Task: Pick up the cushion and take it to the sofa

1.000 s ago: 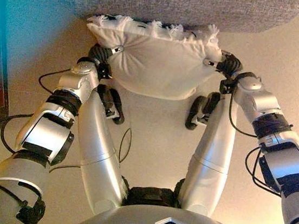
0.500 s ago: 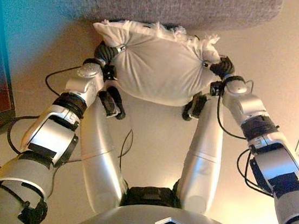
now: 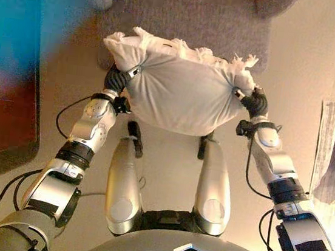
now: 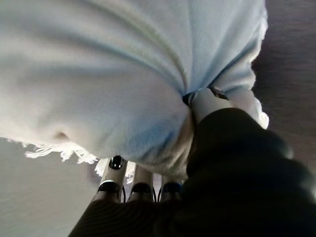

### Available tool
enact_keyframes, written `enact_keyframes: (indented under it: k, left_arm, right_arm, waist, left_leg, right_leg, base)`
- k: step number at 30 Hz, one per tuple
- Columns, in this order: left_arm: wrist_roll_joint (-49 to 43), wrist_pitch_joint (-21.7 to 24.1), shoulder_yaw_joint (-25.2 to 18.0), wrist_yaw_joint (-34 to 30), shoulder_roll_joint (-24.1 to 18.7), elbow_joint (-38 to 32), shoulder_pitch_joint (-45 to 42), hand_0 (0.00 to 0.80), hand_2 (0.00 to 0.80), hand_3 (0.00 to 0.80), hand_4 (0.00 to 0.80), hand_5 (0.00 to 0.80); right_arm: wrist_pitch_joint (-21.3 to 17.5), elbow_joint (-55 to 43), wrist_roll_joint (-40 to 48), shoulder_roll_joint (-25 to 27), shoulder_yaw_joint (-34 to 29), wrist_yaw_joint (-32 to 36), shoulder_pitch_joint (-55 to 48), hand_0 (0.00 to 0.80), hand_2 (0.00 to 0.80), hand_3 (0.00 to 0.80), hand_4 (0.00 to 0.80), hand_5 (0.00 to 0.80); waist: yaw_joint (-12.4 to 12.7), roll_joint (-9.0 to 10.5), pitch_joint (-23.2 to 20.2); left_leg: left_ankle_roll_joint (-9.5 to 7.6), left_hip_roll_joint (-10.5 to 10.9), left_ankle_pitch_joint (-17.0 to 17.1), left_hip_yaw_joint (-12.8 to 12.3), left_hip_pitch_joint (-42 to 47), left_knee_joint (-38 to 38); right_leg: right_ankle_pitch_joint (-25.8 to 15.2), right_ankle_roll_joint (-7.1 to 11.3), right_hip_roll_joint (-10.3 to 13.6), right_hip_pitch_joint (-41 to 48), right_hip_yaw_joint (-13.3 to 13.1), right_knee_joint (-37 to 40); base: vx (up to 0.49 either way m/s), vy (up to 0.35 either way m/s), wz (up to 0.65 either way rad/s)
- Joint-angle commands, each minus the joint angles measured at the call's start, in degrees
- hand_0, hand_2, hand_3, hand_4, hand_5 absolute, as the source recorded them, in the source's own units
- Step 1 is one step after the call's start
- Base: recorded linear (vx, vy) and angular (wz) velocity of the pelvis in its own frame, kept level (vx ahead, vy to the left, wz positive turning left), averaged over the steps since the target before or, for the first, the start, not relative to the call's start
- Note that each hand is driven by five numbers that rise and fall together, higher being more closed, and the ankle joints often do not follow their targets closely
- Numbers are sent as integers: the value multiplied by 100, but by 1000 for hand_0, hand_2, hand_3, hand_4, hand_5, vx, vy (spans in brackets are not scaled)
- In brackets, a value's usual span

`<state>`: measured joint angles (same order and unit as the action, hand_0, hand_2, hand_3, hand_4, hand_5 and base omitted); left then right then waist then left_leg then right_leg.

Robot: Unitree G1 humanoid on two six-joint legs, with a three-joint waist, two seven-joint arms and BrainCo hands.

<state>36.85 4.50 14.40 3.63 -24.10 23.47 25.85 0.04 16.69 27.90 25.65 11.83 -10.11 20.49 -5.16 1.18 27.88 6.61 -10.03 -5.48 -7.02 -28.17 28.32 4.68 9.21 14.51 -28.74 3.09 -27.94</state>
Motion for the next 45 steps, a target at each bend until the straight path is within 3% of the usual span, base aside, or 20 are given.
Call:
enact_keyframes:
  k: [1, 8, 12, 16, 20, 27, 29, 32, 35, 37, 41, 43, 45]
  left_arm:
    - [55, 425, 93, -448, 332, -693, -272, 800, 800, 800, 800, 800]
    - [-266, 67, -173, -440, 377, -1164, -1331, 800, 800, 800, 800, 800]
    - [-318, 132, -217, -345, 352, -1176, -1511, 800, 800, 800, 800, 800]
    - [-259, 18, -334, -407, 353, -1182, -1575, 800, 800, 800, 800, 800]
    - [-305, -24, -291, -418, 352, -1086, -1541, 800, 800, 800, 800, 800]
    - [-512, -104, 114, -552, 403, -446, -979, 800, 800, 800, 800, 800]
    - [-496, -124, 161, -573, 416, -473, -933, 800, 800, 800, 800, 800]
    - [-325, -154, 127, -609, 388, -484, -950, 800, 800, 800, 800, 800]
    - [-307, -189, 69, -652, 377, -501, -1006, 800, 800, 800, 800, 800]
    - [-294, -236, 48, -659, 368, -518, -1025, 800, 800, 800, 800, 800]
    - [-272, -223, 43, -652, 381, -472, -1065, 800, 800, 800, 800, 800]
    - [-318, -170, 3, -724, 366, -415, -1135, 800, 800, 800, 800, 800]
    - [-466, -144, -54, -766, 343, -444, -1236, 800, 800, 800, 800, 800]
  right_arm:
    - [-598, -510, 247, -215, -52, 427, -366, 800, 800, 800, 800, 800]
    - [-377, -788, 408, -515, -93, 760, -1331, 800, 800, 800, 800, 800]
    - [-249, -732, 600, -691, -28, 887, -1447, 800, 800, 800, 800, 800]
    - [-58, -635, 697, -750, 2, 808, -1500, 800, 800, 800, 800, 800]
    - [-150, -574, 856, -816, -42, 692, -1533, 800, 800, 800, 800, 800]
    - [-360, -167, 1071, -914, -168, 608, -1406, 800, 800, 800, 800, 800]
    - [-401, -79, 1089, -938, -176, 620, -1392, 800, 800, 800, 800, 800]
    - [-441, -35, 1124, -935, -160, 692, -1386, 800, 800, 800, 800, 800]
    - [-407, -114, 986, -906, -107, 798, -1447, 800, 800, 800, 800, 800]
    - [-353, -167, 944, -889, -102, 868, -1500, 800, 800, 800, 800, 800]
    - [-358, -206, 954, -759, -199, 1048, -1619, 800, 800, 800, 800, 800]
    - [-348, -244, 1055, -689, -256, 1126, -1676, 800, 800, 800, 800, 800]
    - [-356, -291, 1124, -673, -298, 1204, -1732, 800, 800, 800, 800, 800]
  waist:
    - [218, -53, -1401]
    - [317, -37, -2225]
    - [348, -32, -2458]
    - [338, -25, -2559]
    - [324, -24, -2607]
    - [209, -39, -2523]
    - [229, -82, -2491]
    - [249, -142, -2383]
    - [166, -81, -2338]
    - [42, 12, -2296]
    - [-268, 231, -2218]
    - [-353, 214, -2166]
    - [-388, 270, -2141]
  left_leg:
    - [-145, 169, 356, 90, 481, -930]
    - [-213, 319, 467, -203, 2047, -2196]
    - [-243, 380, 462, -342, 2504, -2508]
    - [-289, 387, 328, -387, 2758, -2393]
    - [-363, 475, 216, -420, 2936, -2342]
    - [-637, 760, -22, -445, 3045, -2223]
    - [-706, 819, -76, -459, 3039, -2152]
    - [-788, 852, -144, -548, 3111, -2061]
    - [-784, 970, -181, -547, 3282, -2092]
    - [-751, 1044, -302, -494, 3391, -2025]
    - [-704, 1118, -790, -242, 3539, -1695]
    - [-708, 1015, -956, -173, 3679, -1616]
    - [-733, 925, -1160, -113, 3850, -1517]
  right_leg:
    - [-525, 99, 127, 705, 288, 1083]
    - [-785, 242, 14, 2188, 522, 2410]
    - [-850, 256, -52, 2591, 594, 2722]
    - [-663, 196, -79, 2781, 519, 2472]
    - [-607, 164, -6, 2913, 491, 2271]
    - [-1072, 157, 292, 2562, 298, 1149]
    - [-1079, 106, 327, 2466, 383, 716]
    - [-1164, -28, 260, 2215, 547, -62]
    - [-1344, -24, 89, 1981, 538, 93]
    - [-1459, 26, -10, 1858, 353, 647]
    - [-1884, 267, 63, 1519, -369, 2389]
    - [-1996, 314, 38, 1441, -495, 2788]
    - [-2071, 313, 3, 1291, -531, 2706]
  base:
    - [200, 28, -1]
    - [252, 41, -3]
    - [110, 47, -8]
    - [85, 62, -8]
    - [64, 87, -2]
    - [28, 128, 3]
    - [52, 153, 12]
    - [75, 120, 6]
    - [214, 15, -22]
    - [318, -123, -39]
    - [395, -205, 4]
    - [448, -208, 20]
    - [476, -248, 42]
